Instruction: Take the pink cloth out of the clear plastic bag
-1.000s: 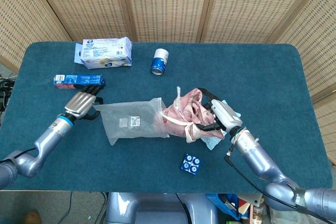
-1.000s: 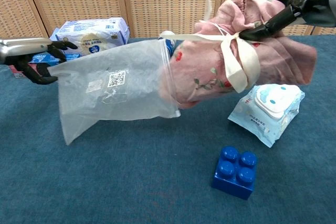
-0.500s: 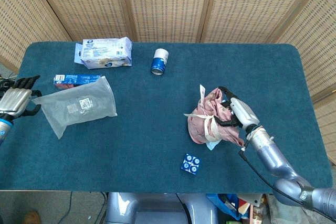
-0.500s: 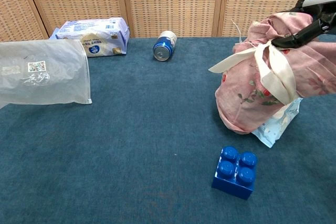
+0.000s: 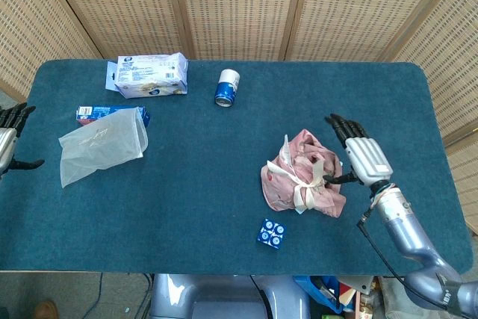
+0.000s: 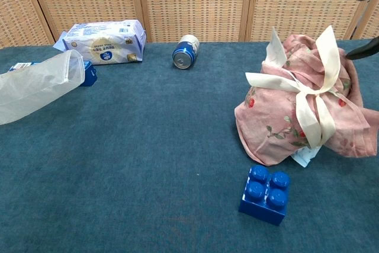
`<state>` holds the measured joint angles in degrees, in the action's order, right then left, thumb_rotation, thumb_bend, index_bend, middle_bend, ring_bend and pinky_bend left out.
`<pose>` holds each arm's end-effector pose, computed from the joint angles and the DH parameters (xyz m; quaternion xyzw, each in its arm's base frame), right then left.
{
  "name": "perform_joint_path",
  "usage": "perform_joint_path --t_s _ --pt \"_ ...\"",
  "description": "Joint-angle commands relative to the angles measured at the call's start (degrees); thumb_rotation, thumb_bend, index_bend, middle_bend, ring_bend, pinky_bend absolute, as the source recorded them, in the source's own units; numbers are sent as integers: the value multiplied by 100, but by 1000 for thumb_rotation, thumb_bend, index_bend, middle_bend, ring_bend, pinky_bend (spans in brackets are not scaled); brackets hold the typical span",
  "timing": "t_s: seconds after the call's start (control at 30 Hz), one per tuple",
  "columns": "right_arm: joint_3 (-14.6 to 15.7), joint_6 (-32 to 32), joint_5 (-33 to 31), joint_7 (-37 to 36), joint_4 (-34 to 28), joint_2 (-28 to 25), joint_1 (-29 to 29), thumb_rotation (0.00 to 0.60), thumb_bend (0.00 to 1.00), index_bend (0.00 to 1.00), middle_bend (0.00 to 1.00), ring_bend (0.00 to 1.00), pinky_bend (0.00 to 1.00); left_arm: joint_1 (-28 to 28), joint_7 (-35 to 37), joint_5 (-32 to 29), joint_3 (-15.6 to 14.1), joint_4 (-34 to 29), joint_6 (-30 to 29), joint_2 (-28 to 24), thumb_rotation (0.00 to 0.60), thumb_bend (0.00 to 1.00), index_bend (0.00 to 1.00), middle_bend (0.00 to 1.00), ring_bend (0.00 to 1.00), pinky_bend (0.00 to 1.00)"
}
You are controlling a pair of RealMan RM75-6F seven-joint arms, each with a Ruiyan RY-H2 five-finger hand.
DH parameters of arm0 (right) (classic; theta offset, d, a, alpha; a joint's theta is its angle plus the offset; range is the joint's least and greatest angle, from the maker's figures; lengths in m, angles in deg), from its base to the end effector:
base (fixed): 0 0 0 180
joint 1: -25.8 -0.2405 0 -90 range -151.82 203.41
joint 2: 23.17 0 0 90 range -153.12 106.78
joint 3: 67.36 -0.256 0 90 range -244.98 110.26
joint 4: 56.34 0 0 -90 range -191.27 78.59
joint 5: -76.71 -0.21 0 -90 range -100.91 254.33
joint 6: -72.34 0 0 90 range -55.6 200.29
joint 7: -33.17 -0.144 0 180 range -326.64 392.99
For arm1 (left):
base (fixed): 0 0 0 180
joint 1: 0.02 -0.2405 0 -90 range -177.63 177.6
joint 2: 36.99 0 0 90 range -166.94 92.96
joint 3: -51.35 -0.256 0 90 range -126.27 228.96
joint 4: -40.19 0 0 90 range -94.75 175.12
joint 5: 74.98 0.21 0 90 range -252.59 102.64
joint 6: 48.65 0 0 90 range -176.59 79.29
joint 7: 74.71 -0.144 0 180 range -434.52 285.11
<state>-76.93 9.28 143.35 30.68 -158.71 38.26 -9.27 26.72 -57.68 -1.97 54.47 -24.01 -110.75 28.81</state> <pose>-0.1842 -0.3281 0.1334 0.6390 -0.4438 0.4509 0.4375 -0.3567 0.3300 0.2020 -0.6150 -0.3899 -0.3291 0.6012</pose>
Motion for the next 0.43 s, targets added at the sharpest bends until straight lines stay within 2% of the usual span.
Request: perform_joint_path --t_s 0.03,0.1,0.23,0.43 --pt "524 -1336 1486 56 708 88 784 600 0 0 0 0 0 -684 -558 -42 122 -722 -1164 -102 600 116 0 0 0 0" --pt "664 -1736 1816 113 1006 176 1024 600 0 0 0 0 0 -882 -612 18 105 -919 -1483 -83 600 116 0 0 0 0" --pt "832 -2187 2090 101 1347 315 1363 600 0 0 0 0 0 -1166 -755 105 46 -1277 -1888 -76 600 116 0 0 0 0" --pt "1029 -2936 2308 -421 1870 591 1996 600 0 0 0 0 0 -1656 -1059 234 -128 -2013 -2431 -146 600 115 0 0 0 0"
